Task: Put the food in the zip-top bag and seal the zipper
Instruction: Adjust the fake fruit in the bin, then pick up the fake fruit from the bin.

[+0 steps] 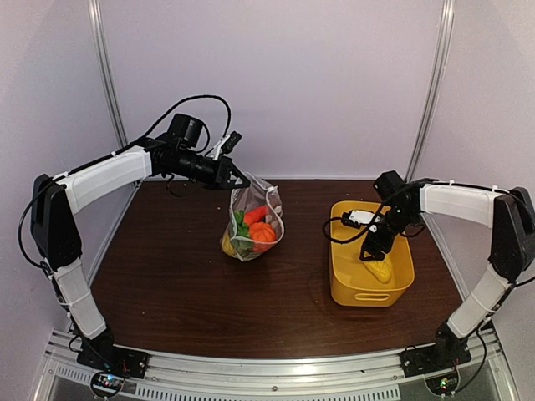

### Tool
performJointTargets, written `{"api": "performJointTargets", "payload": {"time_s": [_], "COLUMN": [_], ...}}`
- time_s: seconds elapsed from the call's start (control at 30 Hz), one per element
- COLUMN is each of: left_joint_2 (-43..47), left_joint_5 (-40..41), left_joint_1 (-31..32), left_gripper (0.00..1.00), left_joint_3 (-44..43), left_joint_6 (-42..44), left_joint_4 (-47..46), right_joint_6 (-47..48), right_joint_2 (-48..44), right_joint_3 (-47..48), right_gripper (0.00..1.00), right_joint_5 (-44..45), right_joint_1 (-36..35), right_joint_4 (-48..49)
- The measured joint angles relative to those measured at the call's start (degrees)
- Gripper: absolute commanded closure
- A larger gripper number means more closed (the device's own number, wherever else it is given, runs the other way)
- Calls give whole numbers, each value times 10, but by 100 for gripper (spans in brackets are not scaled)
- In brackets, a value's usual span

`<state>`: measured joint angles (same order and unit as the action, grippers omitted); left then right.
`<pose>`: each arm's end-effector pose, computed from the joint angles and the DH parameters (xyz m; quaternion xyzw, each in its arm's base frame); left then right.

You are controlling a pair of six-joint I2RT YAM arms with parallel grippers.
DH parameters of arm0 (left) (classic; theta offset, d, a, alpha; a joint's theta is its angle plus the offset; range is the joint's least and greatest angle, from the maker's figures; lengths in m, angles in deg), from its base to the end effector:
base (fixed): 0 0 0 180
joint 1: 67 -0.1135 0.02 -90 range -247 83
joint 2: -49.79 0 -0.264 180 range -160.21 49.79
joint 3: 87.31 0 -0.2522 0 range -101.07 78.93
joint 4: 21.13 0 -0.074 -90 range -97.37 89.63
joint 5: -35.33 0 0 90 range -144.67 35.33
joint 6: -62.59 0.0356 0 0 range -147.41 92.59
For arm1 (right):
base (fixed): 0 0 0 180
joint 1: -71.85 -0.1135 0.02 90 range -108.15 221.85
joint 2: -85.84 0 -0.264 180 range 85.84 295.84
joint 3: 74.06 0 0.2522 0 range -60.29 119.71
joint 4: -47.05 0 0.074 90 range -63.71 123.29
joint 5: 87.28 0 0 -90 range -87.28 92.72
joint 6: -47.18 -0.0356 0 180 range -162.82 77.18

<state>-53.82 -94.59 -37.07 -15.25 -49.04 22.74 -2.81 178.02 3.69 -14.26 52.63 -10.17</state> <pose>0.3454 -0.2252 0.3246 0.2067 0.8375 -0.4523 0.2265 0.2877 0.1113 0.2119 -0.5030 0.8372 0.1149 0.1814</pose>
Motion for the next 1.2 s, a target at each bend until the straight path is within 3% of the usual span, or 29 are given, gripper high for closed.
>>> {"api": "performJointTargets", "payload": {"time_s": [0.27,0.5,0.97,1.2], "left_joint_2": [0,0,0,0], "left_joint_5": [0,0,0,0], "left_joint_1": [0,0,0,0], "left_gripper": [100,100,100,100], "left_joint_3": [0,0,0,0], "left_joint_6": [-2,-3,-4,-4], "left_joint_4": [0,0,0,0], "right_joint_6": [-116,-167,-224,-237], "right_joint_2": [-2,-14,31,39], "right_joint_3": [5,-16,-14,-13], "right_gripper": [26,28,36,35], "right_joint_5": [-5,47,106,140], "right_joint_1": [0,0,0,0], "right_joint_4": [-22,-13,33,43]}}
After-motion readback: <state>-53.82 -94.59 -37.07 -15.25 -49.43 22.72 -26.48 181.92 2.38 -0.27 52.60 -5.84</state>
